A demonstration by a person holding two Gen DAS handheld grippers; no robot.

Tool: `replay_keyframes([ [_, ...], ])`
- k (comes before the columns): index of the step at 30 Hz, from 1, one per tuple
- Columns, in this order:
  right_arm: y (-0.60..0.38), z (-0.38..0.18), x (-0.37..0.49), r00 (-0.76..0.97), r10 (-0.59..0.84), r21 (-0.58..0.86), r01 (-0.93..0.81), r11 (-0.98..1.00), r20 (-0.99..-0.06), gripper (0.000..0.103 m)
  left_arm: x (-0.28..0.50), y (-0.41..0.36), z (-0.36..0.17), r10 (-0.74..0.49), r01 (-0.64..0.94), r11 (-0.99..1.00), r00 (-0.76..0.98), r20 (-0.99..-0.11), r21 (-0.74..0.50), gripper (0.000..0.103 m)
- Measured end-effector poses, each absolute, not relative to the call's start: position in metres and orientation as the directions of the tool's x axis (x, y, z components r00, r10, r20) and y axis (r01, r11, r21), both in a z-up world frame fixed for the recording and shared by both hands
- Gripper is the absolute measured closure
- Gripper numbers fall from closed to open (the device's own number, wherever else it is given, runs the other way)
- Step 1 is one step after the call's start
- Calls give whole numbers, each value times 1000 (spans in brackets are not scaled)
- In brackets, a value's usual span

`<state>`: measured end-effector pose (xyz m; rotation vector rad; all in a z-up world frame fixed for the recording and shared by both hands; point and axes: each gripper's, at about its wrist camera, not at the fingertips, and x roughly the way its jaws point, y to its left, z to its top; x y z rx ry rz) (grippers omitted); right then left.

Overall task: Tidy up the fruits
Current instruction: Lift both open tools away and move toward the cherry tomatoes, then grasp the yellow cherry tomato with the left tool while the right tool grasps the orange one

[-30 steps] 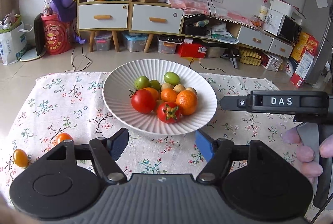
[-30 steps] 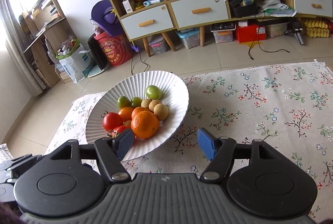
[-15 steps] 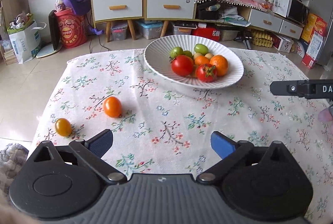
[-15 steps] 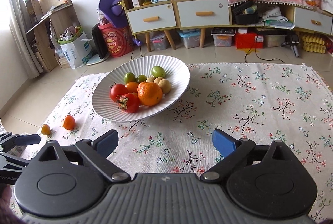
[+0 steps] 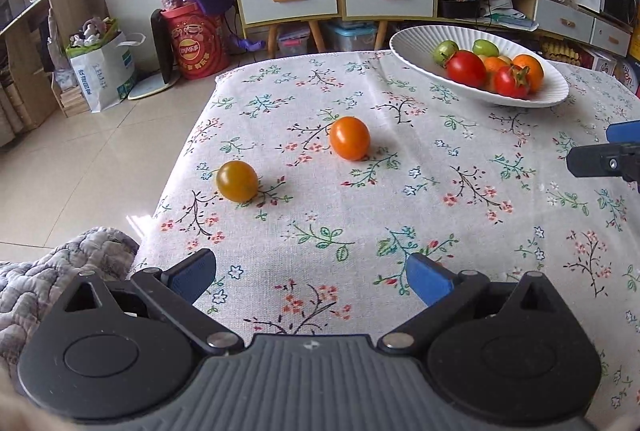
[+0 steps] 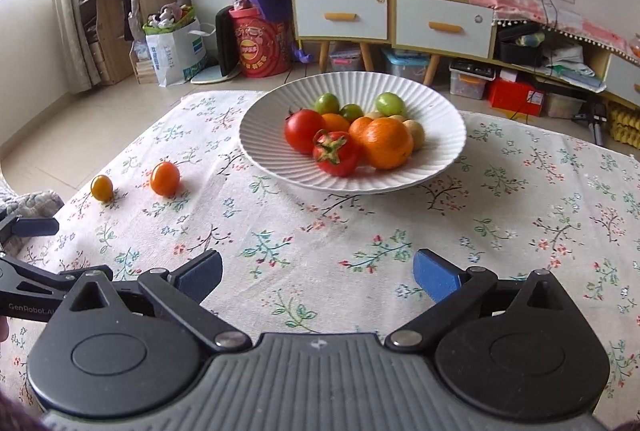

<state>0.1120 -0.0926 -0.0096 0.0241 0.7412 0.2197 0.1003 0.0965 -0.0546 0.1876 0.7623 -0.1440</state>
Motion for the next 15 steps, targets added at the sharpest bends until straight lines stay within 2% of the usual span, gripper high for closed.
replay_keyframes([
  [10, -55, -21, 121, 696, 223, 74, -237, 969, -683, 1, 116, 114, -62, -20, 137, 982, 755, -655, 128, 2],
  [15, -42, -29, 129, 689, 225, 64, -251, 966, -689, 1, 126, 126, -61, 3, 63, 995, 766, -643, 80, 3],
])
